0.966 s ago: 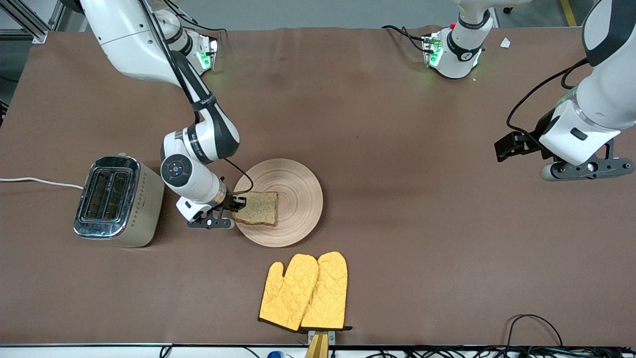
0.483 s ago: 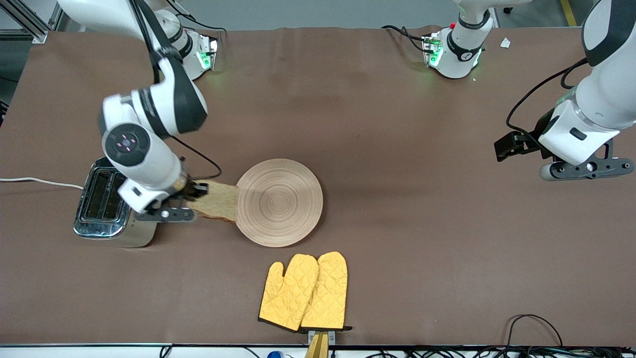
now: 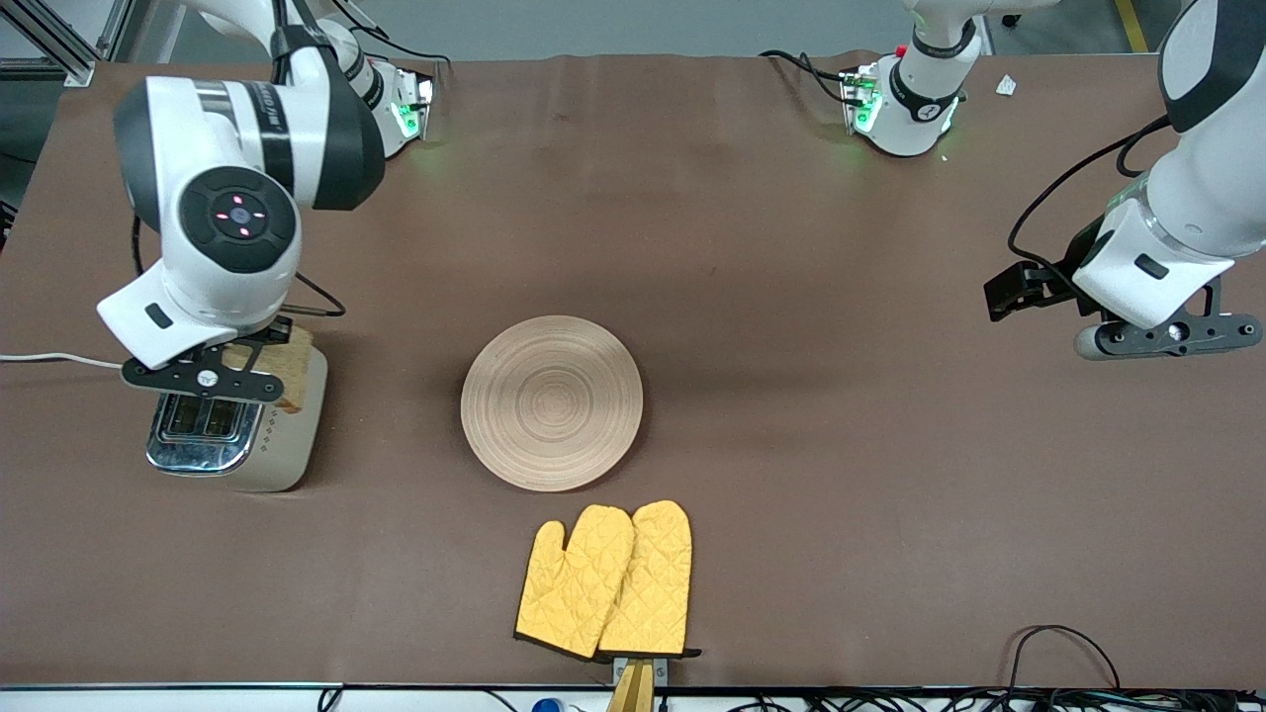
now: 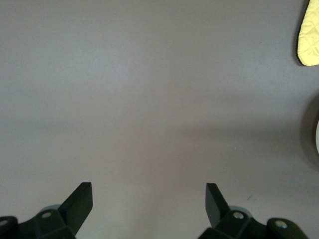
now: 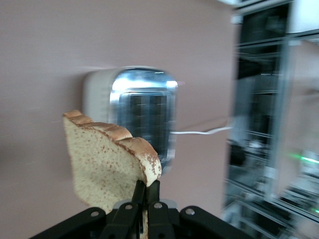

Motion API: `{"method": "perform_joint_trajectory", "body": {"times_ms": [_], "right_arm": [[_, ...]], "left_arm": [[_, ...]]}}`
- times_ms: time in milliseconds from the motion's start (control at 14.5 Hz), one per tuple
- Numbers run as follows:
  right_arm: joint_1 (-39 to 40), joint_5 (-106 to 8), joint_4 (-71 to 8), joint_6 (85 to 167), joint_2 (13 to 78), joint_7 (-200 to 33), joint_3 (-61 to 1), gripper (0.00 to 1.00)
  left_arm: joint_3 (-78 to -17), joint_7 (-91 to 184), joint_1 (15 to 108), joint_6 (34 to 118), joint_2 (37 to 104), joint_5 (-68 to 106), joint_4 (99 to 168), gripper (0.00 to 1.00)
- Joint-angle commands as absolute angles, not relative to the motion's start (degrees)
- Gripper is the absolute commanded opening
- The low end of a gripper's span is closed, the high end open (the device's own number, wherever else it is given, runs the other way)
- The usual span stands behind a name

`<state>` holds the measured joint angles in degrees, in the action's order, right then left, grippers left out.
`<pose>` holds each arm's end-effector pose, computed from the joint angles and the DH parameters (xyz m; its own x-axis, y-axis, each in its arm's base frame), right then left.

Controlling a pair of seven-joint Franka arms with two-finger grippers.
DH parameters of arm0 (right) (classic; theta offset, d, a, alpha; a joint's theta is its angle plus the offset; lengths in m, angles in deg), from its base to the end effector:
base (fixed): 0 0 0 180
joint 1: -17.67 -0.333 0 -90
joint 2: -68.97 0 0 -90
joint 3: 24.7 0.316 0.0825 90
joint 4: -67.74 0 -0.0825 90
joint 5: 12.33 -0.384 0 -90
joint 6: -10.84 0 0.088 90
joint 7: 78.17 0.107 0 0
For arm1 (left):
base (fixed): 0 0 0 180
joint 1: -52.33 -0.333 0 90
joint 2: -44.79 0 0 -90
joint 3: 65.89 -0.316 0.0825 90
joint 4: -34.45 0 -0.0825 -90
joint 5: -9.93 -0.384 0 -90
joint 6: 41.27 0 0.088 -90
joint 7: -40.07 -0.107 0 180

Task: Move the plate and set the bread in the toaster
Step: 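Lower the bread into the toaster slot with the right gripper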

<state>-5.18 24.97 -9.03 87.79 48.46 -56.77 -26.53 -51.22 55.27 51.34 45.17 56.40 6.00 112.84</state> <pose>0.6120 0.1583 0.5284 0.9964 -0.0633 -0.0567 -0.0082 -0.7356 0.6774 0.5963 -0.1201 0.5996 0.9982 0.0332 -0.0491 0.0317 -0.9990 -0.0316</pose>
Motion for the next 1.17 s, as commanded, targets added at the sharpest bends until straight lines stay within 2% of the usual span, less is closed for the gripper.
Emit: {"method": "perform_joint_trajectory", "body": {"times_ms": [0, 276, 759, 1103], "right_arm": [[-6.59, 35.11, -8.11, 83.1, 42.45, -53.21, -26.54, 0.0], [-5.1, 38.63, -8.9, 82.91, 38.39, -53.73, -26.9, 0.0], [-1.23, 40.85, -8.99, 83.7, 36.36, -55.06, -26.9, 0.0], [-1.23, 40.23, -10.31, 83.79, 36.01, -54.62, -26.81, 0.0]], "left_arm": [[-51.21, 55.19, 51.18, 44.42, 55.16, 5.01, 113.55, 1.0], [-51.22, 55.19, 51.1, 44.42, 55.16, 4.92, 113.55, 1.0], [-51.04, 51.41, 49.43, 43.46, 54.81, 5.18, 113.29, 1.0], [-50.95, 51.06, 45.84, 41.53, 54.81, 5.8, 109.95, 1.0]]}}
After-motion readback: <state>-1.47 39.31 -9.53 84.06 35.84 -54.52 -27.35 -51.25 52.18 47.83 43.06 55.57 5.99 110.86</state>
